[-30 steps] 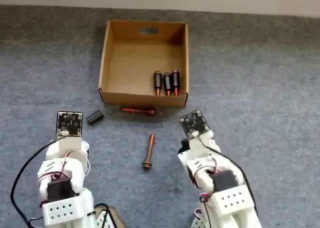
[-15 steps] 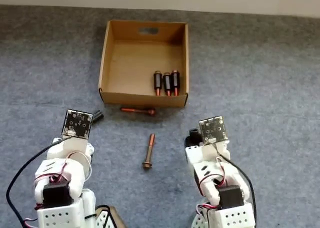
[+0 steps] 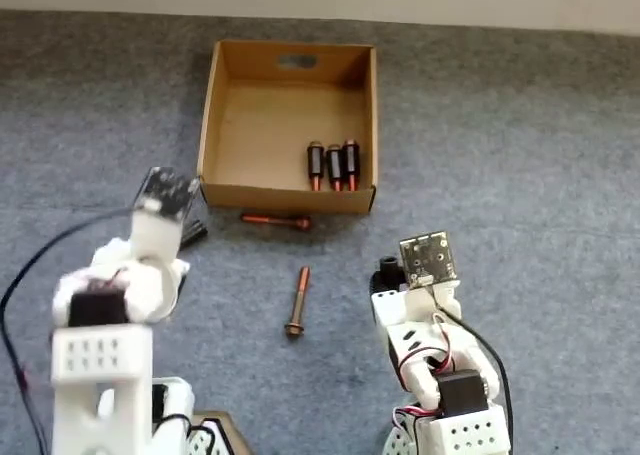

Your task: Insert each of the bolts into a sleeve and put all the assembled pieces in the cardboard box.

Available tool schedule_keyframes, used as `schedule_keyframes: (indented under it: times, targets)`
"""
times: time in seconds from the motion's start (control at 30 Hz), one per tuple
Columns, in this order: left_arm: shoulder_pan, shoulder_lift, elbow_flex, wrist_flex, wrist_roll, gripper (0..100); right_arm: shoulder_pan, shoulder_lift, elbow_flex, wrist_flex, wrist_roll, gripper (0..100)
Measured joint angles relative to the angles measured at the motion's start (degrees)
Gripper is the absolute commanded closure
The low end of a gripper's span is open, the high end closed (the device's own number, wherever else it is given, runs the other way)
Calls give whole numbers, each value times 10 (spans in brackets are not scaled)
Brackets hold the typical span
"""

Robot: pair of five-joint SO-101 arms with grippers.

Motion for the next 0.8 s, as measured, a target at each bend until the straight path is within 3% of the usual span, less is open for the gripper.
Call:
schedule_keyframes:
  times: [0.17,0.37,0.67,0.8]
  targets:
    - [86,113,-40,18,0,867,0,0,0,0,0,992]
    - [172,199,-48,18,6,860,0,0,0,0,0,992]
    - [327,212,-56,-7,199,859,0,0,0,0,0,992]
    - [363,213,-56,-47,240,859,0,0,0,0,0,992]
